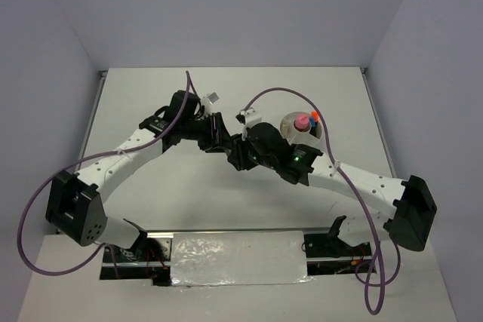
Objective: Sort the stationery into containers
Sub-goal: Place the stapler in the storage box.
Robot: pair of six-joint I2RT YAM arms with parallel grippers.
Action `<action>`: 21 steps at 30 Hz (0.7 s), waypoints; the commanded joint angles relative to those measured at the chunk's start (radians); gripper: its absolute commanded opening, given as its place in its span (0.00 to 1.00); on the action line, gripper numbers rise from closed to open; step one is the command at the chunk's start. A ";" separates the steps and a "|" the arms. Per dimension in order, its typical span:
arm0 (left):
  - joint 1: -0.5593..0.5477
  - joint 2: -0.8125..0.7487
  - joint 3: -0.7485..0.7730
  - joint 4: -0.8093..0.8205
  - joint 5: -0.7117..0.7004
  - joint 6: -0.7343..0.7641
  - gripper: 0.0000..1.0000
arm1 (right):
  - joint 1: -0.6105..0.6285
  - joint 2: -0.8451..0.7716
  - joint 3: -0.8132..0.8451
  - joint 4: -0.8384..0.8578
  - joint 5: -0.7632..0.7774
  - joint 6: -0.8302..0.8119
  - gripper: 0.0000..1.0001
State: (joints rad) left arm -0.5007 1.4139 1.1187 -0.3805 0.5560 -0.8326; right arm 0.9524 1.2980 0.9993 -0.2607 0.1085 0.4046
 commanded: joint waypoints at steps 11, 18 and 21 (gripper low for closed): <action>-0.147 0.222 0.351 0.029 -0.081 0.297 0.00 | -0.199 -0.388 -0.146 -0.242 0.203 0.259 1.00; -0.214 0.448 0.591 0.118 0.031 0.512 0.00 | -0.253 -0.747 -0.016 -0.645 0.420 0.471 1.00; -0.277 0.528 0.696 0.086 0.006 0.611 0.00 | -0.256 -0.726 0.109 -0.891 0.499 0.575 1.00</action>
State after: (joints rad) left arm -0.7116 1.8980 1.7226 -0.3218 0.5262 -0.3790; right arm 0.7029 0.5426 1.0111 -0.8688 0.4698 0.8249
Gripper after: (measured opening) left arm 0.444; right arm 0.997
